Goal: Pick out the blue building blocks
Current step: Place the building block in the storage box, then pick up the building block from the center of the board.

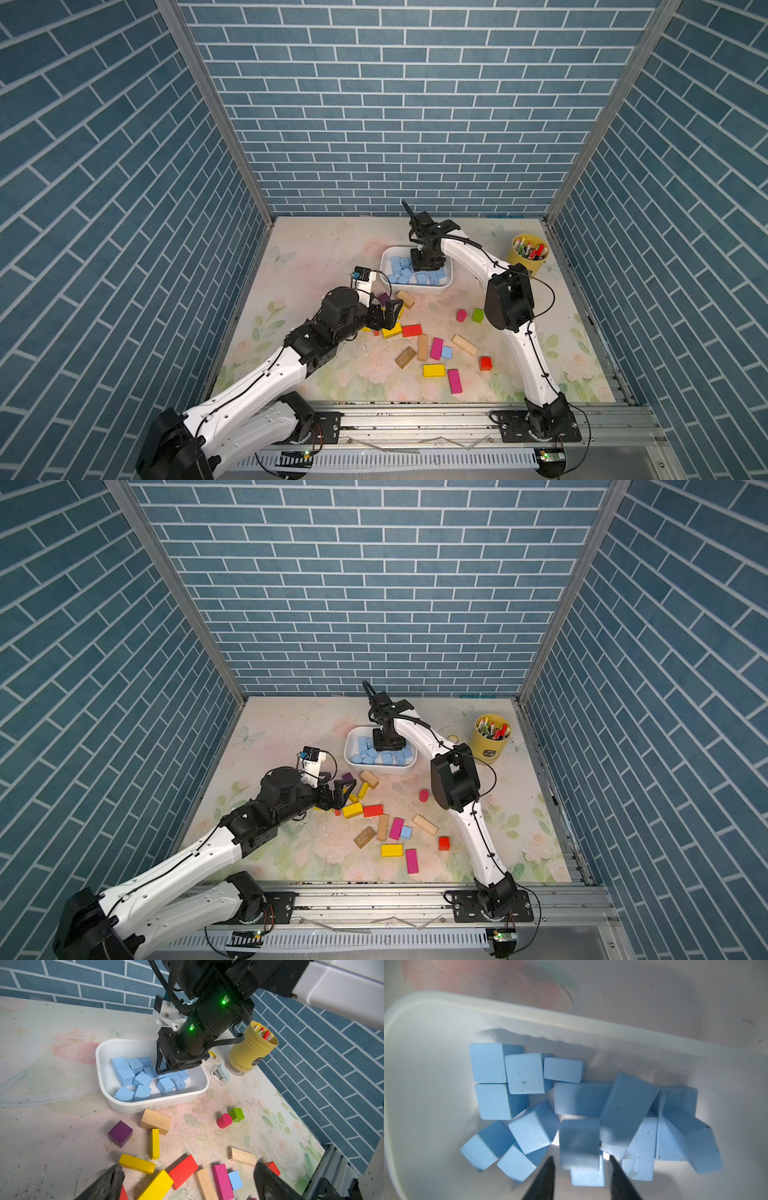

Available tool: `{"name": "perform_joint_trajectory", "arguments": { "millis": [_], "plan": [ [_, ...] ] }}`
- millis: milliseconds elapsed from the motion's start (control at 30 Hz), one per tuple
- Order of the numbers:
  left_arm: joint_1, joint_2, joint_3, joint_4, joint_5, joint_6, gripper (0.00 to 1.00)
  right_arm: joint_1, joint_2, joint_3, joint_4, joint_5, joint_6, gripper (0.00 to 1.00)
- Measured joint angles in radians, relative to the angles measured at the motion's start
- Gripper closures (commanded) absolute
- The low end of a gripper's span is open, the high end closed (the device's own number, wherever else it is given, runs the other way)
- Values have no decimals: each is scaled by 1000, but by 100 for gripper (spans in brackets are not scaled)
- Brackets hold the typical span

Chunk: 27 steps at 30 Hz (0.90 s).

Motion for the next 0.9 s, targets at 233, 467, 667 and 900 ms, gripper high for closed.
{"name": "perform_joint_trajectory", "arguments": {
  "millis": [233,467,667,900],
  "plan": [
    [0,-17,0,-13,-2,-1,1,-2,14,71,-19,-17,-1,25],
    [0,-29,0,-27,-2,-12,1,-2,-54,-31,-6,-16,0,23],
    [0,-30,0,-40,-2,-19,1,-2,-332,-275,40,14,-1,23],
    [0,-30,0,-56,2,-14,1,-2,-705,-631,128,43,1,23]
  ]
}}
